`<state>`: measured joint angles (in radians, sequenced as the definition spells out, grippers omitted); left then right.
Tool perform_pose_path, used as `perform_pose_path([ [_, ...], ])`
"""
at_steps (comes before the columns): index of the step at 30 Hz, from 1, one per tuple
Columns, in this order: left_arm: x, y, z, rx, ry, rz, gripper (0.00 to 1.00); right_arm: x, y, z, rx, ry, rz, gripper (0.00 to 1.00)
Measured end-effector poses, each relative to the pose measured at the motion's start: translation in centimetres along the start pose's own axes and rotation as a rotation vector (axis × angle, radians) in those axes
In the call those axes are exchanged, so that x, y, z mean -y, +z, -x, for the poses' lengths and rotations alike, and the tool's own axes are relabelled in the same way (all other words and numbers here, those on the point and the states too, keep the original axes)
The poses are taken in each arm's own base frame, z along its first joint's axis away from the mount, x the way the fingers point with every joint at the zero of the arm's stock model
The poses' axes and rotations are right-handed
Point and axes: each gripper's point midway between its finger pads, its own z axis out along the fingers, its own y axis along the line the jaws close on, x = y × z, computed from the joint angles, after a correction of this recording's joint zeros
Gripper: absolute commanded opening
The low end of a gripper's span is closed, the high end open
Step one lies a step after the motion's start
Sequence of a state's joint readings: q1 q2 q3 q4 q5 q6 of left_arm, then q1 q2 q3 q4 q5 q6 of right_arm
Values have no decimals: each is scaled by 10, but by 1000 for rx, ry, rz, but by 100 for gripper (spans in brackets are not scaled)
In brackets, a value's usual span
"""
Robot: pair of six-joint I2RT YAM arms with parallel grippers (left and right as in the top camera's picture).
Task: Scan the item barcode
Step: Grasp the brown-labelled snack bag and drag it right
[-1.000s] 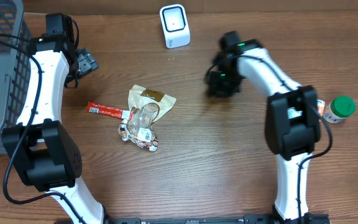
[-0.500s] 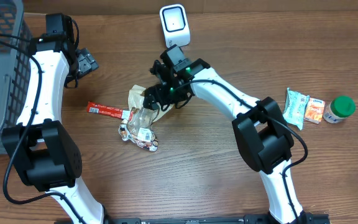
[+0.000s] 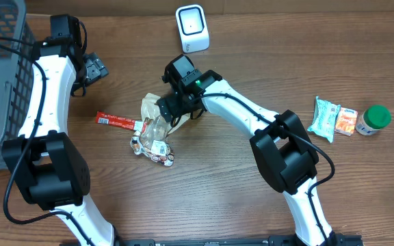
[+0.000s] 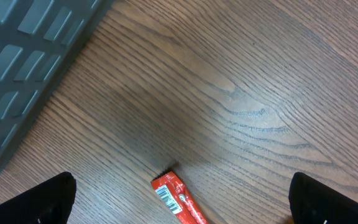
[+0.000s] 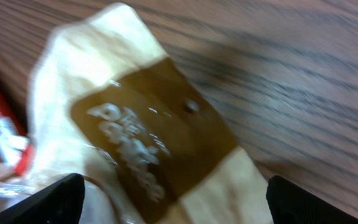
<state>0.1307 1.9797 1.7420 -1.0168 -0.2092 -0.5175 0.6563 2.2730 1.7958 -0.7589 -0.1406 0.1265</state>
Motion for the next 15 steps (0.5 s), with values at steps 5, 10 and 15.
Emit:
perform_pose_path([
  [5, 0, 0, 0, 0, 0, 0, 100, 22, -2, -13, -45, 11, -118, 96],
  [10, 0, 0, 0, 0, 0, 0, 100, 51, -12, -23, -87, 27, -242, 96],
  [15, 0, 0, 0, 0, 0, 0, 100, 98, -31, -35, -138, 72, -390, 96],
])
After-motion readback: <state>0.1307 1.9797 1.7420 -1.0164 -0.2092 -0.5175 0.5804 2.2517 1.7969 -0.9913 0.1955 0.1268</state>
